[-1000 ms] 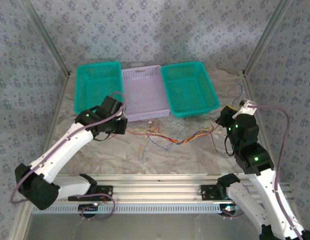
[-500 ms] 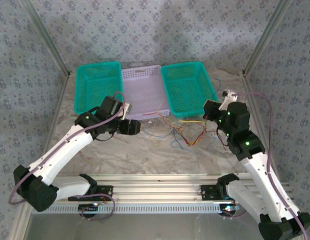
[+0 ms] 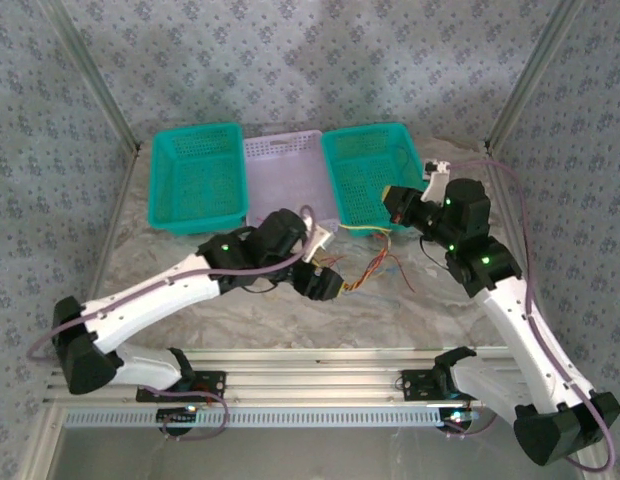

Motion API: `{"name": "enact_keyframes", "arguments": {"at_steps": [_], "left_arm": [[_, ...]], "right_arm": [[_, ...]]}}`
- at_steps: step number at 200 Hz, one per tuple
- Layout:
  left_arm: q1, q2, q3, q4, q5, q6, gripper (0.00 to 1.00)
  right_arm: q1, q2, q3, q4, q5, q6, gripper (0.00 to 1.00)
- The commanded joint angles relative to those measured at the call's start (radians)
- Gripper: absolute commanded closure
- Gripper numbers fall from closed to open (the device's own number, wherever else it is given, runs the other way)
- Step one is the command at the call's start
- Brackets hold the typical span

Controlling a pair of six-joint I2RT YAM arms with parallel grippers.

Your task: Untangle the cables

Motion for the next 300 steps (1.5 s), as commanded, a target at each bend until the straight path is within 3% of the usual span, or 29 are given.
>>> {"name": "enact_keyframes", "arguments": {"at_steps": [1,146,158,184,217,300], "left_arm": [[-0.036,0.036,0.051,0.007,-0.008,0.054,0.21],[-0.050,0.134,0.033,0.053,-0.060,0.108,0.26],[-0.050,0.137,0.034,0.057,-0.058,0.112,0.32],[-0.051,0.135,0.031,0.059,-0.051,0.118,0.71],[-0.050,0.118,0.002,0.049,-0.032,0.130,1.00],[-0.050,-0.005,-0.126,-0.033,-0.038,0.132,1.00]], "right_arm": [[0.013,-0.002,0.068,0.039,-0.051,0.045,1.00],[0.015,-0.017,0.104,0.107,-0.196,0.212,1.00],[0.015,-0.017,0.103,0.108,-0.200,0.221,1.00],[0.012,-0.024,0.105,0.084,-0.174,0.213,1.00],[-0.005,-0.069,0.117,0.008,-0.062,0.156,1.00],[-0.081,-0.159,0.140,-0.122,0.193,0.067,1.00]]}}
